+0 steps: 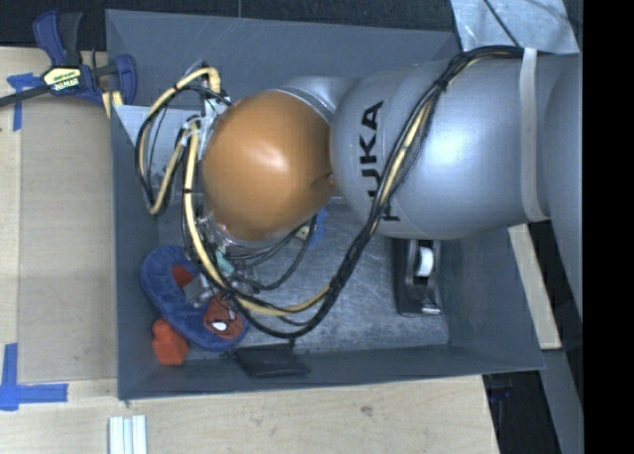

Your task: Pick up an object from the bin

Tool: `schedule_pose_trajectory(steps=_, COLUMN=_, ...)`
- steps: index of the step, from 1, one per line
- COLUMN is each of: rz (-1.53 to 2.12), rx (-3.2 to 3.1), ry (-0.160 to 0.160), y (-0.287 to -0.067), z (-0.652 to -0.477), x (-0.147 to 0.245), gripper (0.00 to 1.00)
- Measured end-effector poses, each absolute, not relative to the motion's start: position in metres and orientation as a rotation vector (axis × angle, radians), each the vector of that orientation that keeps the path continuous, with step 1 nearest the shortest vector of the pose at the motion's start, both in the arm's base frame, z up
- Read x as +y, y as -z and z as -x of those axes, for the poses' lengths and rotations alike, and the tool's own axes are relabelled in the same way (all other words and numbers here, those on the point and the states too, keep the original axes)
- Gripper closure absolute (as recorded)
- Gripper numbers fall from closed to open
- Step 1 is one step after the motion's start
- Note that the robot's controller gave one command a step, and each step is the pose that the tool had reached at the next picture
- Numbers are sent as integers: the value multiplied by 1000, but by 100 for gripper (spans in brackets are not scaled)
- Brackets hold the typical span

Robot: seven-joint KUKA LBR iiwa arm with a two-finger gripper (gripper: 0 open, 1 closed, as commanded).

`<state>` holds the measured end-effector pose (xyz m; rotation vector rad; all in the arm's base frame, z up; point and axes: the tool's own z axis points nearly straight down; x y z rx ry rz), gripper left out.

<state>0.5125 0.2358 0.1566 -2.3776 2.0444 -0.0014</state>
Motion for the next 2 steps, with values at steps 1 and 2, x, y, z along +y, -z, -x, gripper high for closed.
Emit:
schedule_pose_trajectory(steps=1, rz=2375, rx=2048, ry=0, y=-170, z=-513, x=236, gripper=100)
schedule_pose_trajectory(steps=2, rz=2372, rx=2051, ry=0, y=-185, z=-514, x=237, gripper=100)
